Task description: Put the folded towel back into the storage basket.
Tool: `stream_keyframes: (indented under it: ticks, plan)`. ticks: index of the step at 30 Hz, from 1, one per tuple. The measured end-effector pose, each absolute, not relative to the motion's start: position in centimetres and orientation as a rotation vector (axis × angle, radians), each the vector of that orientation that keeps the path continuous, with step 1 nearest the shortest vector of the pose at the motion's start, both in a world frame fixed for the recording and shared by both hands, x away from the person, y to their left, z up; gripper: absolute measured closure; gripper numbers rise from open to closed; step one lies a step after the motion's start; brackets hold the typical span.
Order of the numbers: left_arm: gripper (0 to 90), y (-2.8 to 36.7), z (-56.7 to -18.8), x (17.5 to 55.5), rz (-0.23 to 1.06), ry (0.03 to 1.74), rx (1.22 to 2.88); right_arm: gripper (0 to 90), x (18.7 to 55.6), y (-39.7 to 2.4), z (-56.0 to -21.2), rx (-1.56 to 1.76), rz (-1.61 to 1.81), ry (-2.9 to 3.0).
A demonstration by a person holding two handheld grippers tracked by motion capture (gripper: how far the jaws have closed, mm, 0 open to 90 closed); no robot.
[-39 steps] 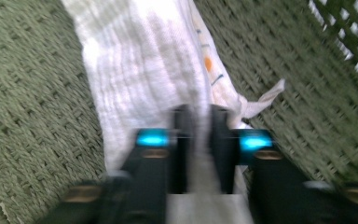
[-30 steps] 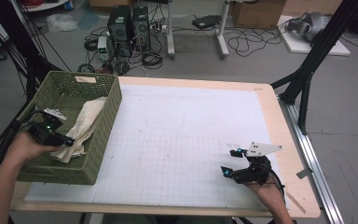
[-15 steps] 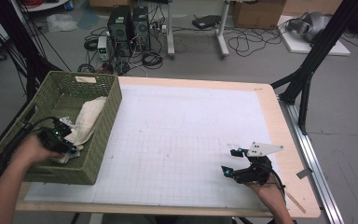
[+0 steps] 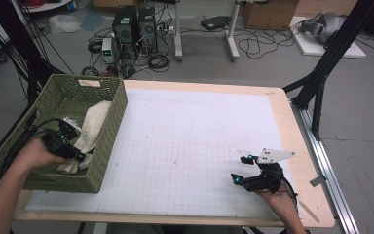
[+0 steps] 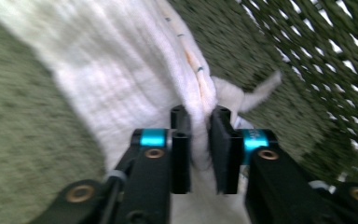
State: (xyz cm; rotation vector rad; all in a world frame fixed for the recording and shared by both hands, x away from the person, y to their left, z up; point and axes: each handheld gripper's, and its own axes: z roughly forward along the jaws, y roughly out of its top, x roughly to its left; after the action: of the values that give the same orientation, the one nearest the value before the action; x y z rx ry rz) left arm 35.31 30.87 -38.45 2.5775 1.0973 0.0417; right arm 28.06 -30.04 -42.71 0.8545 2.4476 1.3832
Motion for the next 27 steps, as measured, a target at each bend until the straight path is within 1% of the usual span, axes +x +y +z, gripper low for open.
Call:
stream_keyframes:
  ticks: [1,4,7,9,10,11,13,15,18,20,22,27]
  plan:
    - [67.1,30.9,-38.4,35.3,0.036,1.087,2.565,22.1,28.1,-30.0,-42.7,0.852,1.382,2.448]
    - [60.1,31.2,-37.4,35.1,0.079,1.055,2.500,22.1,28.1,-30.1,-42.7,0.849,1.387,2.443]
    - [63.4,31.6,-36.6,34.9,0.152,1.020,2.440,22.1,28.0,-30.2,-42.7,0.854,1.388,2.444]
    - [71.1,31.7,-36.4,34.8,0.201,1.018,2.424,22.1,28.0,-30.1,-42.6,0.850,1.394,2.438]
    - [72.5,31.8,-36.4,34.9,0.230,1.028,2.421,22.1,28.1,-30.2,-42.7,0.843,1.392,2.439]
    - [75.5,31.8,-36.5,34.9,0.235,1.024,2.423,22.1,28.1,-30.1,-42.7,0.848,1.394,2.438]
    - [78.7,31.7,-37.1,35.1,0.181,1.026,2.456,22.1,28.0,-30.1,-42.7,0.848,1.396,2.438]
    - [78.6,31.3,-38.0,35.1,0.126,1.010,2.535,22.1,28.0,-30.1,-42.7,0.851,1.398,2.440]
    - [75.3,30.8,-39.0,35.0,0.118,1.003,2.618,22.1,28.1,-30.2,-42.7,0.854,1.406,2.433]
    - [75.0,30.9,-39.4,35.0,0.121,1.001,2.632,22.1,28.1,-30.2,-42.7,0.858,1.411,2.432]
    - [74.5,31.1,-39.2,35.0,0.154,1.006,2.599,22.1,28.1,-30.2,-42.7,0.856,1.410,2.430]
    - [73.6,31.7,-37.7,34.6,0.235,0.988,2.456,22.0,28.0,-30.1,-43.0,0.860,1.408,2.438]
